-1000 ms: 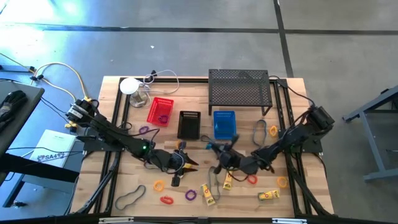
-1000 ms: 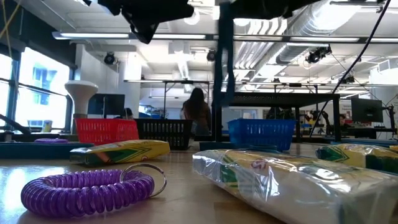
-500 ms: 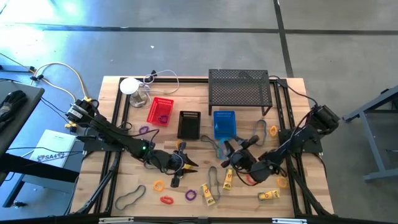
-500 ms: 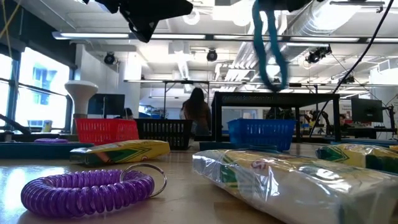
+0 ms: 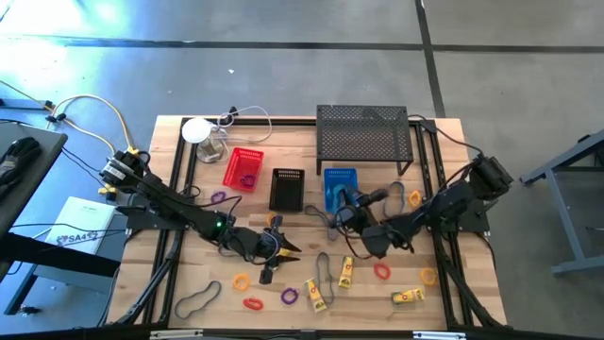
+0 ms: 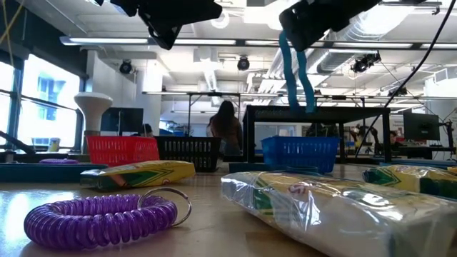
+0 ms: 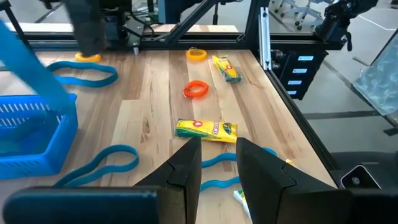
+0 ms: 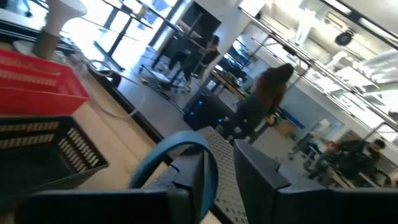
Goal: Pick & Place Office Desk Supplies
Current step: Put the blue rubber band into the blue bin, then put the right orange wrist coil keychain into the orange bin
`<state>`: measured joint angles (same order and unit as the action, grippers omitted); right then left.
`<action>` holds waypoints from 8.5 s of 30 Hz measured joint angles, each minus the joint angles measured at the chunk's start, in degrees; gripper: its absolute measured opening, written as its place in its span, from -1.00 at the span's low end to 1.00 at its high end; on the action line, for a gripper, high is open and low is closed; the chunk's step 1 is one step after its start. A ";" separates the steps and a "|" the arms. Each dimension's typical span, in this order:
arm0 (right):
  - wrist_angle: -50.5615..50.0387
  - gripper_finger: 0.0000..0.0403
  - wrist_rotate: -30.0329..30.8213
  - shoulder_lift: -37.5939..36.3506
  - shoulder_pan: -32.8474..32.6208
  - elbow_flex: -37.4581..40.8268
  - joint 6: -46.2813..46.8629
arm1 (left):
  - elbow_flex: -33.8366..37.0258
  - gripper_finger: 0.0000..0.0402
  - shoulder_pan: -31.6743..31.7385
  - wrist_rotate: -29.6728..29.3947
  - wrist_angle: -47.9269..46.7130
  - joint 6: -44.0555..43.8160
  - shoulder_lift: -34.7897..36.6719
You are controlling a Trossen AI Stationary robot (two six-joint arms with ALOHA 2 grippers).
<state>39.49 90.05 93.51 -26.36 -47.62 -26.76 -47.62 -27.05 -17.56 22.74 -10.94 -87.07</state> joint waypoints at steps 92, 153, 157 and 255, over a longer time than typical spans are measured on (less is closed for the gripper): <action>-55.01 -0.46 -57.84 -8.32 22.05 -0.09 66.12 | 0.00 -0.52 -0.13 -0.22 0.01 -3.21 0.04; -86.29 -0.46 -84.43 -17.35 -9.21 0.00 108.22 | 0.02 -0.52 -0.13 -0.02 -1.40 -3.96 0.04; -84.88 -0.46 -79.46 -16.01 -16.37 0.00 113.36 | 0.02 -0.52 -0.13 -0.02 -1.46 -3.98 0.04; -43.85 -0.98 -56.36 5.09 2.04 -18.47 4.44 | 0.02 -0.52 3.23 -0.35 -6.55 -30.57 0.18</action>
<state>-4.37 33.69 98.61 -24.32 -66.08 -22.33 -47.59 -23.82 -17.91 16.20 -41.51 -86.89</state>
